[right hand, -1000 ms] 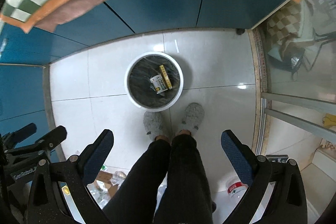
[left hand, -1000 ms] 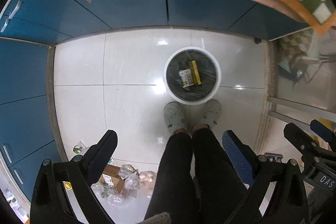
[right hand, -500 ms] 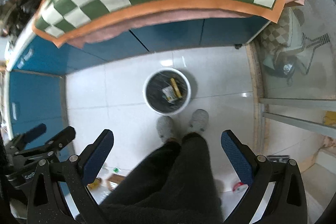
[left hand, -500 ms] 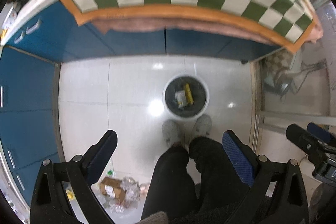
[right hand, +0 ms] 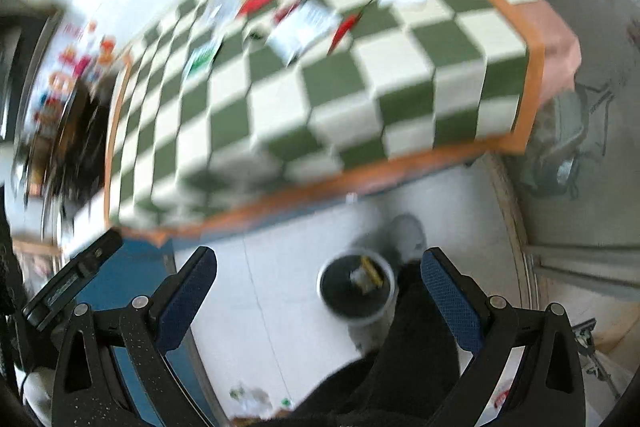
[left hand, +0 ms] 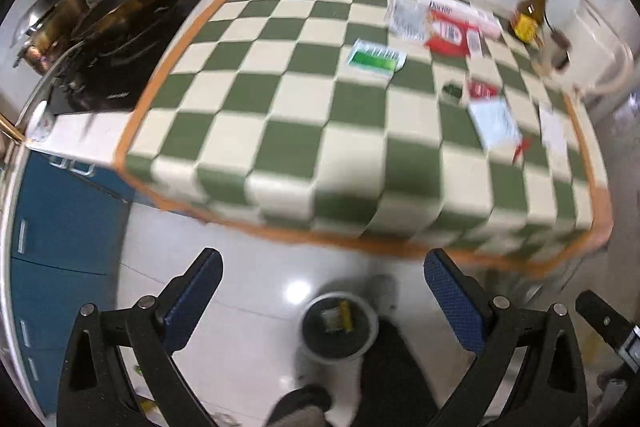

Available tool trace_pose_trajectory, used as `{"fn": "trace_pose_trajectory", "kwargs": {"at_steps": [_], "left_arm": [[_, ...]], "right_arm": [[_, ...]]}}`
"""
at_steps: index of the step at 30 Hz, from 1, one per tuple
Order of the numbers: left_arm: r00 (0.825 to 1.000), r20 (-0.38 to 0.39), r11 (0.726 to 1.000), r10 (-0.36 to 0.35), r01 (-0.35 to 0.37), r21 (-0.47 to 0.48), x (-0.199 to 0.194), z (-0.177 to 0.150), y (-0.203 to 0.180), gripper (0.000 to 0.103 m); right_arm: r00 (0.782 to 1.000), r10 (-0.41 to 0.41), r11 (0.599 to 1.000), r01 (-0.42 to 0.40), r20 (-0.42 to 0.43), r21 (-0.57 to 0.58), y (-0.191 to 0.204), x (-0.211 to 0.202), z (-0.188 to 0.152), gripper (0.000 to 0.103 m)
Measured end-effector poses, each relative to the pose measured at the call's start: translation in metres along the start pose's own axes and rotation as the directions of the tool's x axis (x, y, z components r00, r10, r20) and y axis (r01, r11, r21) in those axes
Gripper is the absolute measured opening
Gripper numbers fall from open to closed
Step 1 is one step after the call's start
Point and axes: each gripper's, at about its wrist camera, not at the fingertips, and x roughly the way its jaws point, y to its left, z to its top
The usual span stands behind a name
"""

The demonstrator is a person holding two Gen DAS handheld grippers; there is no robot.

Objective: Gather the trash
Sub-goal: 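Grasp the grey sachet with the left tool while the right grasps the white tissue, then carry the sachet and tissue over the trash bin and release both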

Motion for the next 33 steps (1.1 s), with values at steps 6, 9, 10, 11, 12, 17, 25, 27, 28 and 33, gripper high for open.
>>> {"fn": "trace_pose_trajectory", "kwargs": {"at_steps": [6,9,10,11,12,17,25,27,28,33], "left_arm": [[0.980,-0.150,0.991,-0.129,0.122,-0.056,0.070,0.081,-0.092,0.099],[0.952,-0.243,0.982,-0.188,0.177,-0.068,0.116,0.107,-0.137,0.088],[0.944,-0.265,0.980,-0.198,0.185,-0.073,0.124,0.112,-0.148,0.087],[0.935,-0.288,0.978,-0.208,0.194,-0.077,0.139,0.117,-0.160,0.086],[0.930,-0.306,0.979,-0.205,0.192,-0.071,0.153,0.122,-0.172,0.082],[0.952,-0.290,0.992,-0.101,0.118,0.042,0.168,0.130,-0.209,0.020],[0.977,-0.206,0.991,0.048,-0.022,0.129,0.153,0.123,-0.202,0.001],[0.982,-0.175,0.990,0.074,-0.051,0.132,0.142,0.123,-0.195,0.001],[0.984,-0.158,0.989,0.082,-0.062,0.131,0.135,0.123,-0.192,0.001],[0.992,-0.047,0.984,0.120,-0.113,0.135,0.098,0.125,-0.187,0.001]], "right_arm": [[0.997,-0.071,0.996,0.069,0.024,0.064,-0.049,0.034,0.146,0.103],[0.993,-0.116,0.991,0.114,0.019,0.068,-0.070,0.060,0.205,0.096],[0.992,-0.127,0.990,0.126,0.015,0.070,-0.076,0.068,0.218,0.095],[0.991,-0.130,0.989,0.129,0.006,0.075,-0.082,0.077,0.233,0.095],[0.991,-0.131,0.988,0.131,-0.007,0.081,-0.088,0.088,0.248,0.095],[0.989,-0.144,0.986,0.147,-0.035,0.080,-0.105,0.128,0.292,0.095],[0.961,-0.273,0.959,0.276,0.051,-0.065,-0.079,0.168,0.306,0.074],[0.952,-0.286,0.948,0.298,0.110,-0.112,-0.072,0.166,0.304,0.038],[0.952,-0.282,0.947,0.296,0.118,-0.123,-0.070,0.166,0.305,0.010],[0.961,-0.242,0.963,0.254,0.132,-0.087,-0.076,0.156,0.309,0.008]]}}
